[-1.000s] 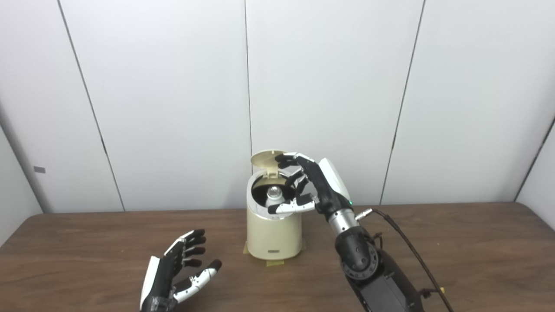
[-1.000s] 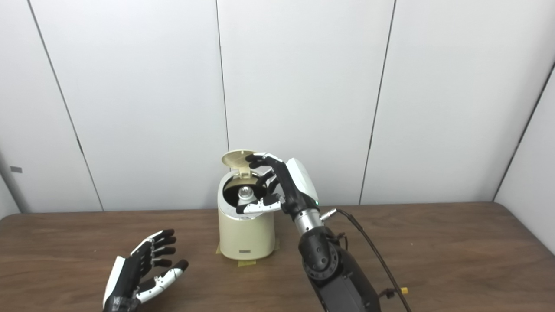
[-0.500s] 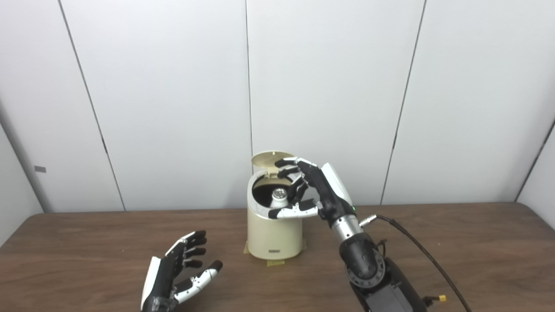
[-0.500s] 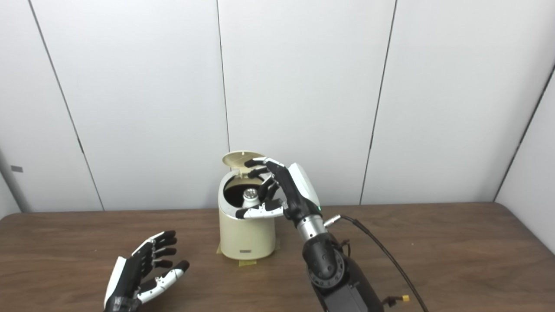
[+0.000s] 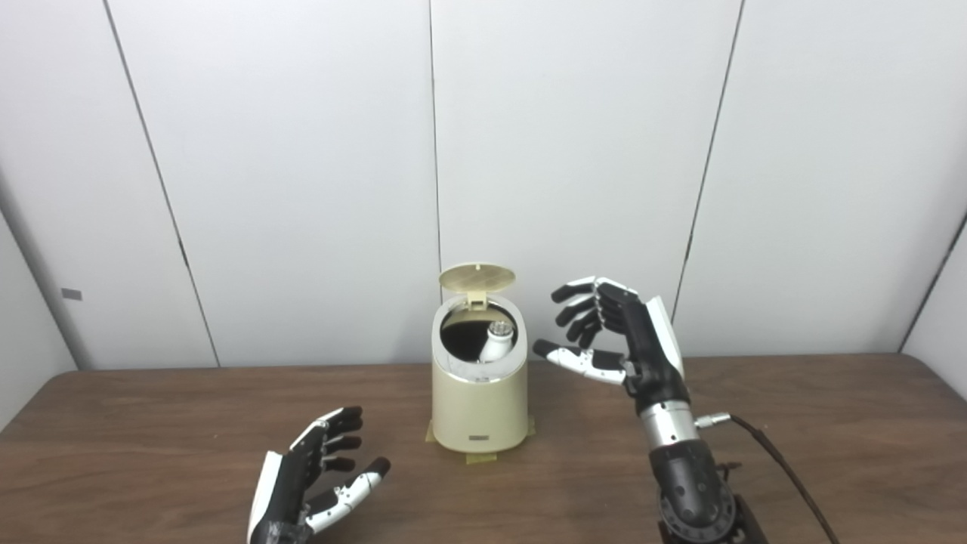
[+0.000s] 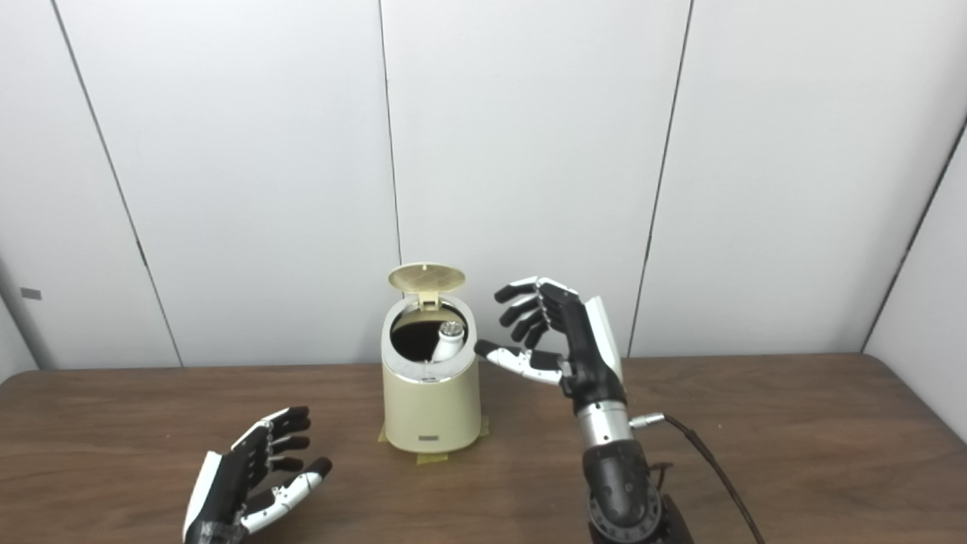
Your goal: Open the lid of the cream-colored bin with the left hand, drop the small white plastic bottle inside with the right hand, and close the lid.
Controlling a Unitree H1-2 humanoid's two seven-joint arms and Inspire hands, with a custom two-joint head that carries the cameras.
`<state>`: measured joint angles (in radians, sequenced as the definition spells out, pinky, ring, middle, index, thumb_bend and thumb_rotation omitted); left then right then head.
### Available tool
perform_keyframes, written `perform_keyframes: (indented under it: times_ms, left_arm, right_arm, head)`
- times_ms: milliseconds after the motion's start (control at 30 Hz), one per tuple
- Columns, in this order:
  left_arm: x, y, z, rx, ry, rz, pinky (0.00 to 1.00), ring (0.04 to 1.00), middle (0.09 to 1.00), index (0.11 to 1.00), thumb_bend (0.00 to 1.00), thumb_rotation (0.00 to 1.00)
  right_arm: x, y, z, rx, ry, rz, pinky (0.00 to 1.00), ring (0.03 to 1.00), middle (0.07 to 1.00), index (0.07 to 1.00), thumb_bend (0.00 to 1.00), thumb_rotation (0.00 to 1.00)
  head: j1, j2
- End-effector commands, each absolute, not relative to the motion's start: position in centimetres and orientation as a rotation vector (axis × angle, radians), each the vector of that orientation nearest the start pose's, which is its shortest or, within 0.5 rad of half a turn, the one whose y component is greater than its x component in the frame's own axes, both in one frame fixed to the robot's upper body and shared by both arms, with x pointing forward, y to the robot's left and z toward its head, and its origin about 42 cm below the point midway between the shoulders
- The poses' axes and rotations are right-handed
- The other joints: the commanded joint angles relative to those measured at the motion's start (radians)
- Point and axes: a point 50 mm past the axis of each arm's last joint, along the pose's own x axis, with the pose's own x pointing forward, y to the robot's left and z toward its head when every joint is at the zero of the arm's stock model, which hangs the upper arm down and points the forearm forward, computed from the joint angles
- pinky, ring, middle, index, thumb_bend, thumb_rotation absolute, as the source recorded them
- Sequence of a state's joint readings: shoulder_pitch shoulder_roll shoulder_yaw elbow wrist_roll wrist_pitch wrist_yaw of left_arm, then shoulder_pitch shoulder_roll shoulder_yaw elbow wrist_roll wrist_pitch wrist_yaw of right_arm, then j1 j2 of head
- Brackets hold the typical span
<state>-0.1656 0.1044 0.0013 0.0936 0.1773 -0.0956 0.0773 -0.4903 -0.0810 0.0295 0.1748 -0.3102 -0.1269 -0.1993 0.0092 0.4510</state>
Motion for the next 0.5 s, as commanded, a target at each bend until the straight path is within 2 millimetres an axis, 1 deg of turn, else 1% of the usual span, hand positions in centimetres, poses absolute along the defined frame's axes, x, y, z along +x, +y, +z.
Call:
perform_keyframes:
  times_ms: [0, 67, 100, 133, 200, 267, 367, 467]
  left_arm:
    - [33.6, 23.3, 13.0, 0.272, -0.195, 0.040, 0.64, 0.739, 0.787, 0.813, 0.64, 0.20]
    - [33.6, 23.2, 13.1, 0.274, -0.198, 0.039, 0.63, 0.738, 0.788, 0.815, 0.64, 0.20]
    - [33.6, 23.2, 13.2, 0.274, -0.199, 0.039, 0.63, 0.735, 0.787, 0.814, 0.64, 0.20]
    - [33.6, 23.2, 13.2, 0.273, -0.200, 0.038, 0.63, 0.733, 0.786, 0.811, 0.63, 0.20]
    - [33.6, 23.2, 13.3, 0.268, -0.202, 0.036, 0.63, 0.734, 0.786, 0.808, 0.63, 0.20]
    - [33.6, 23.2, 13.4, 0.268, -0.207, 0.033, 0.63, 0.734, 0.787, 0.810, 0.63, 0.20]
    - [33.6, 23.1, 13.5, 0.263, -0.215, 0.029, 0.64, 0.736, 0.787, 0.809, 0.64, 0.21]
    - [33.6, 23.1, 13.6, 0.256, -0.216, 0.025, 0.64, 0.737, 0.787, 0.811, 0.65, 0.22]
  right_arm:
    - [42.3, -20.4, 24.4, -0.335, -0.561, -0.101, 0.32, 0.415, 0.452, 0.539, 0.52, 0.01]
    - [41.9, -21.4, 23.2, -0.328, -0.524, -0.076, 0.35, 0.451, 0.464, 0.535, 0.52, 0.01]
    - [41.7, -21.8, 22.7, -0.323, -0.494, -0.053, 0.37, 0.474, 0.535, 0.516, 0.52, 0.08]
    - [41.5, -22.2, 22.1, -0.319, -0.466, -0.027, 0.39, 0.501, 0.600, 0.636, 0.64, 0.19]
    - [41.0, -22.8, 21.2, -0.304, -0.419, 0.020, 0.42, 0.537, 0.670, 0.729, 0.73, 0.24]
    - [40.5, -23.1, 20.4, -0.279, -0.396, 0.067, 0.47, 0.598, 0.739, 0.787, 0.80, 0.28]
    - [40.0, -23.4, 19.3, -0.256, -0.381, 0.118, 0.51, 0.672, 0.801, 0.821, 0.85, 0.31]
    - [39.4, -23.3, 18.6, -0.248, -0.362, 0.140, 0.53, 0.695, 0.820, 0.840, 0.88, 0.34]
  head:
    - [0.003, 0.002]
    - [0.006, 0.003]
    - [0.007, 0.002]
    - [0.009, 0.003]
    - [0.012, 0.005]
    - [0.018, 0.007]
    - [0.025, 0.010]
    - [0.036, 0.014]
